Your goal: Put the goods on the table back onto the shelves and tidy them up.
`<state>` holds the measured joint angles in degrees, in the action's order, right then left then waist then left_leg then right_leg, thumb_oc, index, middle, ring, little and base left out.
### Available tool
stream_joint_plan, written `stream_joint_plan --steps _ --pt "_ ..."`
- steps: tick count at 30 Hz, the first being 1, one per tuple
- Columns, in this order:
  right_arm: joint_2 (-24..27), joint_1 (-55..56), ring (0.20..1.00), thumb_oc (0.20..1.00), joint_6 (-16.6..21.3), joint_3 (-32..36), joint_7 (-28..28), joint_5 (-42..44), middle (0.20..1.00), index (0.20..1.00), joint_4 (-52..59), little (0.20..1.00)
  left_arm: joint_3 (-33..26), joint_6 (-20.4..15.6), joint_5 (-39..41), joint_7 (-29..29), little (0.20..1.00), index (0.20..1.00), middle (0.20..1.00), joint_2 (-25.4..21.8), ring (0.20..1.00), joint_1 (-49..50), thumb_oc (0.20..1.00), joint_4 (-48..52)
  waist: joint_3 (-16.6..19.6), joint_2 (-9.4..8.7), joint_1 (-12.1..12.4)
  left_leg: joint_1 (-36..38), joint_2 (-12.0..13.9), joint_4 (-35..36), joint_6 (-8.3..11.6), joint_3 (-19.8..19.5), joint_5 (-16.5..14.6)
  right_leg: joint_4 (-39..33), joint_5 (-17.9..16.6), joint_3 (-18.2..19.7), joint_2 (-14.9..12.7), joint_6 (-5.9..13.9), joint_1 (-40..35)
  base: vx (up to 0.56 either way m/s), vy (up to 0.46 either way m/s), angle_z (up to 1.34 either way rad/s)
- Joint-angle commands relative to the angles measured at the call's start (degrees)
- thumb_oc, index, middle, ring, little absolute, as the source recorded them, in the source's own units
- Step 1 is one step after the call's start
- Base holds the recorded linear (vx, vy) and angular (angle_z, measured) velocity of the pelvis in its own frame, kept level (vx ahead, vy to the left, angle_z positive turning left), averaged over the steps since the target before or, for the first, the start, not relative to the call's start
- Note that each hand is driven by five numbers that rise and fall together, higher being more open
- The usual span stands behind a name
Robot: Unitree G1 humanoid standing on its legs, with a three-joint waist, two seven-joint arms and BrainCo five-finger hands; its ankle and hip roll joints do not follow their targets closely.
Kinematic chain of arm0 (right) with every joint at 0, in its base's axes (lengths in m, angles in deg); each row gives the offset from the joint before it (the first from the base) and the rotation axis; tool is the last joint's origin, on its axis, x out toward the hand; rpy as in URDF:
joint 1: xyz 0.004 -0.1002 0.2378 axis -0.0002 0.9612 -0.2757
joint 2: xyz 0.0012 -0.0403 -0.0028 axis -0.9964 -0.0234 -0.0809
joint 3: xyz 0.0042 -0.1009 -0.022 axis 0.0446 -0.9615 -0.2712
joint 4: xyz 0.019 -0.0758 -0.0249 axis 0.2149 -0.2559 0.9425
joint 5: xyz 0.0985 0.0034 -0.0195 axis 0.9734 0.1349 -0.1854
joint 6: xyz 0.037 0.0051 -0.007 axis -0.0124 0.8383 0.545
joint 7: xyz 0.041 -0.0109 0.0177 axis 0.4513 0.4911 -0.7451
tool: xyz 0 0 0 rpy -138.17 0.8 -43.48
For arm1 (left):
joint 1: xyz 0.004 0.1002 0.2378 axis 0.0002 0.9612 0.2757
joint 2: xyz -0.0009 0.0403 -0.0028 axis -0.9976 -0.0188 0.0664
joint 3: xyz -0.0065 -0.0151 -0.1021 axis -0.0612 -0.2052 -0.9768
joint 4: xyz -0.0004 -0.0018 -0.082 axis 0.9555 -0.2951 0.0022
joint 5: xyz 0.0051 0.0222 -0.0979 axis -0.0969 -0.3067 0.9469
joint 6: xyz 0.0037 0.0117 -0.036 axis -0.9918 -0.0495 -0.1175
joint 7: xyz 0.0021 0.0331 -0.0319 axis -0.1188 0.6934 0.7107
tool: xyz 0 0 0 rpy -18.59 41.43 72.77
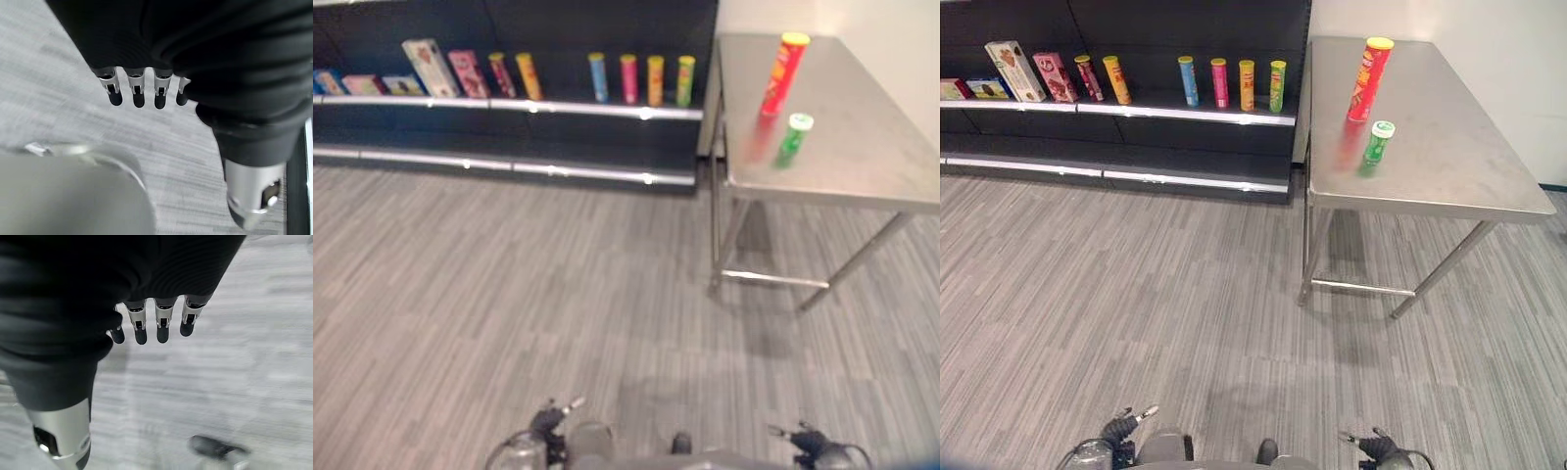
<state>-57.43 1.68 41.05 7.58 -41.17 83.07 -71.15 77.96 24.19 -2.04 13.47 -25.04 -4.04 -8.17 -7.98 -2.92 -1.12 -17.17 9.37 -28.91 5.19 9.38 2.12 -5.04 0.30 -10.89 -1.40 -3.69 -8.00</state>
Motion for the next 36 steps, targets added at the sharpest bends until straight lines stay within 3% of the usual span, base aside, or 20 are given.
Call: stream_joint_plan --steps 1,2,3,4,5,8,10,12,14,15,16,18,20,21,24,26,28,31,35,36 --pt "2.1 2.2 1.000 1.000 0.9 -0.9 -1.1 2.2 1.000 1.000 1.2 1.000 1.4 -1.1 0.4 0.9 1.000 1.000 1.000 -0.3 1.000 -1.0 1.000 1.5 -2.4 0.06 -0.1 8.7 0.8 16.7 0.09 -2.1 1.0 0.9 0.2 2.6 -3.0 8.05 3.2 0.35 0.232 -0.40" --pt "2.1 2.2 1.000 1.000 0.9 -1.0 -1.3 1.8 1.000 1.000 1.1 1.000 1.5 -1.2 0.6 1.0 1.000 1.000 1.000 -0.3 1.000 -0.9 1.000 1.4 -2.2 0.80 0.0 9.2 1.4 21.9 1.14 -3.5 3.1 0.9 0.9 2.9 -2.9 8.30 2.5 0.48 0.320 -0.46" --pt "2.1 2.2 1.000 1.000 0.9 -1.0 -1.6 1.1 1.000 1.000 0.9 1.000 1.7 -1.3 0.6 1.1 1.000 1.000 1.000 -0.2 1.000 -1.4 1.000 0.7 -1.9 1.98 0.6 7.8 2.5 28.2 2.80 -6.4 7.7 0.5 2.3 3.6 -2.7 8.61 0.5 0.37 0.246 -0.45" --pt "2.1 2.2 1.000 1.000 0.9 -1.0 -1.6 1.1 1.000 1.000 0.9 1.000 1.7 -1.3 0.6 1.1 1.000 1.000 1.000 -0.2 1.000 -1.4 1.000 0.7 -2.1 1.93 0.6 8.2 2.4 28.5 2.82 -6.4 7.8 0.5 2.3 3.6 -2.7 8.61 0.3 0.53 0.359 -0.38" --pt "2.1 2.4 1.000 1.000 1.2 -0.7 -1.8 0.7 1.000 1.000 0.7 1.000 1.9 -1.4 0.1 1.1 1.000 1.000 1.000 -0.3 1.000 -1.5 1.000 -0.2 -1.8 2.50 1.1 6.6 2.8 32.5 4.17 -8.5 9.4 0.2 3.8 5.0 -2.9 9.25 -1.7 0.29 0.193 -0.39" --pt "2.0 2.5 1.000 1.000 1.0 -0.5 -1.7 -0.1 1.000 1.000 0.3 1.000 1.9 -1.3 -0.6 0.9 1.000 1.000 1.000 -0.4 1.000 -1.4 1.000 -1.0 -1.2 2.83 1.4 6.3 2.9 33.7 4.62 -8.8 10.0 0.1 4.9 6.8 -3.7 10.11 -3.7 0.35 0.290 -0.43" --pt "1.8 2.6 1.000 1.000 0.9 0.0 -1.4 -1.0 1.000 1.000 -0.2 1.000 1.9 -1.5 -1.7 0.6 1.000 1.000 1.000 -0.4 1.000 -1.1 1.000 -2.0 0.0 3.19 1.6 7.0 2.6 33.0 4.52 -8.3 9.7 0.7 5.0 7.6 -6.0 11.71 -5.0 0.40 0.438 -0.28" --pt "1.5 2.8 1.000 1.000 0.6 0.5 -1.0 -1.3 1.000 1.000 -0.5 1.000 1.5 -1.3 -2.0 0.6 1.000 1.000 1.000 -0.9 1.000 -0.9 1.000 -2.1 0.8 2.79 1.8 8.4 1.4 32.4 3.41 -7.0 8.7 4.4 3.7 8.7 -8.6 12.79 -3.3 0.29 0.399 -0.37" --pt "1.2 3.0 1.000 1.000 0.5 1.1 -0.7 -1.2 1.000 1.000 -0.6 1.000 1.5 -1.1 -2.9 0.2 1.000 1.000 1.000 -1.9 1.000 -1.1 1.000 -2.4 1.3 1.84 1.5 10.5 -1.6 32.5 0.86 -5.3 6.7 12.4 -1.2 10.7 -11.0 13.63 0.4 0.25 0.483 -0.37" --pt "1.3 3.3 1.000 1.000 0.4 1.7 -0.4 -0.5 1.000 1.000 -0.2 1.000 1.6 -0.9 -3.7 -0.1 1.000 1.000 1.000 -2.8 1.000 -1.3 1.000 -2.1 0.7 2.14 0.5 12.9 -4.0 33.1 -1.44 -4.4 5.1 21.4 -6.3 12.3 -11.9 12.73 4.6 0.18 0.423 -0.14" --pt "1.3 3.3 1.000 1.000 0.4 1.7 -0.4 -0.5 1.000 1.000 -0.2 1.000 1.6 -0.9 -3.7 -0.1 1.000 1.000 1.000 -2.8 1.000 -1.3 1.000 -2.1 0.7 2.09 0.5 12.9 -4.1 33.1 -1.46 -4.3 5.0 21.6 -6.2 12.4 -12.0 12.76 4.7 0.15 0.442 0.00" --pt "1.1 3.4 1.000 1.000 0.5 2.1 -0.6 0.0 1.000 1.000 0.0 1.000 1.8 -0.7 -4.4 -0.2 1.000 1.000 1.000 -3.8 1.000 -1.5 1.000 -2.4 -0.4 2.62 -0.6 15.3 -5.5 33.9 -3.17 -2.8 3.4 29.8 -11.5 11.1 -13.3 11.71 9.3 0.11 0.353 0.06" --pt "0.8 4.1 1.000 1.000 0.5 2.0 -0.6 -0.1 1.000 1.000 -0.1 1.000 2.0 -0.6 -4.8 -0.4 1.000 1.000 1.000 -3.9 1.000 -1.4 1.000 -2.4 -1.1 3.33 -1.6 17.0 -6.0 33.9 -3.88 -2.0 1.8 34.7 -10.2 9.1 -12.8 11.20 13.6 0.15 0.312 -0.04" --pt "0.8 4.4 1.000 1.000 0.5 2.0 -0.6 -0.1 1.000 1.000 -0.4 1.000 2.1 -0.7 -5.0 -0.5 1.000 1.000 1.000 -3.9 1.000 -1.6 1.000 -2.2 -1.4 3.37 -2.2 17.9 -6.5 33.9 -4.05 -2.1 1.0 33.5 -8.6 8.0 -11.8 10.79 15.1 0.22 0.258 0.11" --pt "1.0 4.5 1.000 1.000 0.2 2.3 -0.8 0.2 1.000 1.000 -1.6 1.000 2.3 -0.8 -5.1 -0.3 1.000 1.000 1.000 -3.6 1.000 -1.8 1.000 -2.1 -2.2 2.79 -3.4 19.8 -8.3 33.9 -3.84 -1.6 -1.3 20.9 -5.6 2.4 -9.4 10.93 17.4 0.22 0.106 0.00" --pt "1.0 4.4 1.000 1.000 0.0 2.5 -0.8 0.6 1.000 1.000 -2.4 1.000 2.3 -0.7 -5.4 -0.7 1.000 1.000 1.000 -3.1 1.000 -2.1 1.000 -2.5 -2.6 2.32 -4.5 22.3 -9.4 33.9 -3.75 -2.2 -3.5 10.4 -6.4 0.5 -7.5 12.02 17.9 0.29 0.048 0.03" --pt "1.1 4.7 1.000 1.000 -0.1 2.8 -0.7 0.6 1.000 1.000 -3.3 1.000 2.3 -0.8 -5.9 -0.9 1.000 1.000 1.000 -2.5 1.000 -2.1 1.000 -3.0 -2.8 1.68 -5.3 24.4 -10.3 33.9 -3.79 -2.5 -4.8 4.6 -8.3 -0.6 -5.9 13.21 18.7 0.28 0.054 -0.04" --pt "1.4 5.9 1.000 1.000 0.2 3.8 -1.0 0.8 1.000 1.000 -3.9 1.000 3.0 -1.0 -6.2 -1.1 1.000 1.000 1.000 -1.6 1.000 -1.9 1.000 -2.6 -1.9 0.60 -4.9 25.8 -11.4 33.9 -3.99 -0.8 -6.6 2.8 -9.0 -7.9 -5.9 13.04 16.5 0.22 0.015 -0.12" --pt "1.9 6.5 1.000 1.000 0.2 4.7 -1.0 1.7 1.000 1.000 -4.4 1.000 3.6 -0.9 -6.7 -1.5 1.000 1.000 1.000 -1.2 1.000 -2.0 1.000 -2.1 -0.8 0.95 -5.3 27.9 -10.5 32.6 -3.01 0.2 -9.0 2.6 -8.1 -8.9 -5.4 11.93 14.2 0.27 -0.048 0.01" --pt "2.1 6.7 1.000 1.000 0.2 4.8 -0.7 1.9 1.000 1.000 -5.0 1.000 3.7 -0.9 -6.5 -1.6 1.000 1.000 1.000 -1.1 1.000 -2.1 1.000 -1.9 -0.4 0.84 -5.4 27.1 -9.5 26.7 -2.10 1.3 -10.9 2.4 -7.1 -9.5 -5.1 11.37 12.8 0.29 -0.114 0.11"
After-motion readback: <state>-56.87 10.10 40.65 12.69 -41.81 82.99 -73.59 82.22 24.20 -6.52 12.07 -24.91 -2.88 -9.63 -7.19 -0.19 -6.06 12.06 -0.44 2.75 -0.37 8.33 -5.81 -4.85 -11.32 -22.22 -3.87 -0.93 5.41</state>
